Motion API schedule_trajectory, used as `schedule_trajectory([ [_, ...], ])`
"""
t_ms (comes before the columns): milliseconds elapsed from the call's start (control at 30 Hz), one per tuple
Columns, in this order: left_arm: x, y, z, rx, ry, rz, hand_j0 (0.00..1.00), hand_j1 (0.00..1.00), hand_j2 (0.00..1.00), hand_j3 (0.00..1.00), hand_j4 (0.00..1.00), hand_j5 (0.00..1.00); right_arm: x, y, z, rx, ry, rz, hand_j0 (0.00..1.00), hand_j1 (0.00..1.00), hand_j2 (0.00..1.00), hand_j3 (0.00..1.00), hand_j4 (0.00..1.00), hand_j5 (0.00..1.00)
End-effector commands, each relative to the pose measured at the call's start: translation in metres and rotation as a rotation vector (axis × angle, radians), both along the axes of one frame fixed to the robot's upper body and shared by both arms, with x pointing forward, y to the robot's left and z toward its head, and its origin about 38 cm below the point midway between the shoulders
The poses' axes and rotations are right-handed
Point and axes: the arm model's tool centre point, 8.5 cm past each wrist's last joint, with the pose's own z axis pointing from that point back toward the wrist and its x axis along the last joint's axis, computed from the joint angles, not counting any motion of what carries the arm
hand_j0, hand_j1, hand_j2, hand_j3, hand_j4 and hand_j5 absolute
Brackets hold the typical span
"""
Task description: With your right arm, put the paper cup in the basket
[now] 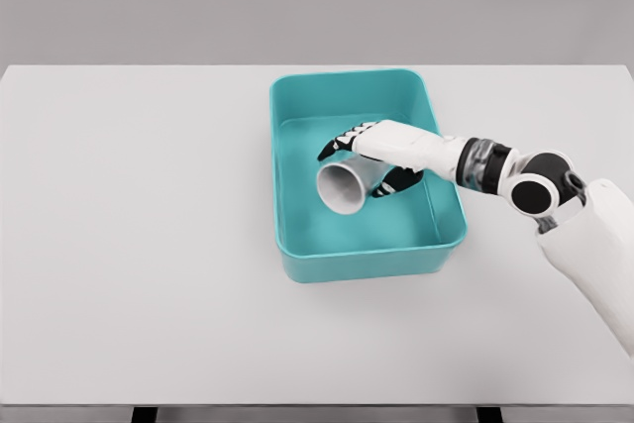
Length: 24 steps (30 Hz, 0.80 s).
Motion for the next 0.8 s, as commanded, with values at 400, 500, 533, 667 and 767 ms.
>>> schedule_trajectory([
  [400,0.0,0.0,0.0,0.0,0.0,-0.001,1.0,1.0,1.0,1.0,1.0,1.0,0.004,-0.039,0.079,0.356,0.009,-0.058,1.0,1.0,1.0,1.0,1.0,1.0],
  [500,0.0,0.0,0.0,0.0,0.0,0.001,1.0,1.0,1.0,1.0,1.0,1.0,0.0,-0.078,0.1,0.5,0.07,-0.073,1.0,1.0,1.0,1.0,1.0,1.0],
  [533,0.0,0.0,0.0,0.0,0.0,0.001,1.0,1.0,1.0,1.0,1.0,1.0,-0.001,-0.086,0.105,0.511,0.068,-0.079,1.0,1.0,1.0,1.0,1.0,1.0],
  [667,0.0,0.0,0.0,0.0,0.0,0.001,1.0,1.0,1.0,1.0,1.0,1.0,-0.018,-0.11,0.103,0.607,0.1,-0.1,1.0,1.0,1.0,1.0,1.0,1.0],
  [767,0.0,0.0,0.0,0.0,0.0,0.001,1.0,1.0,1.0,1.0,1.0,1.0,-0.032,-0.126,0.088,0.645,0.129,-0.138,1.0,1.0,1.0,1.0,1.0,1.0],
])
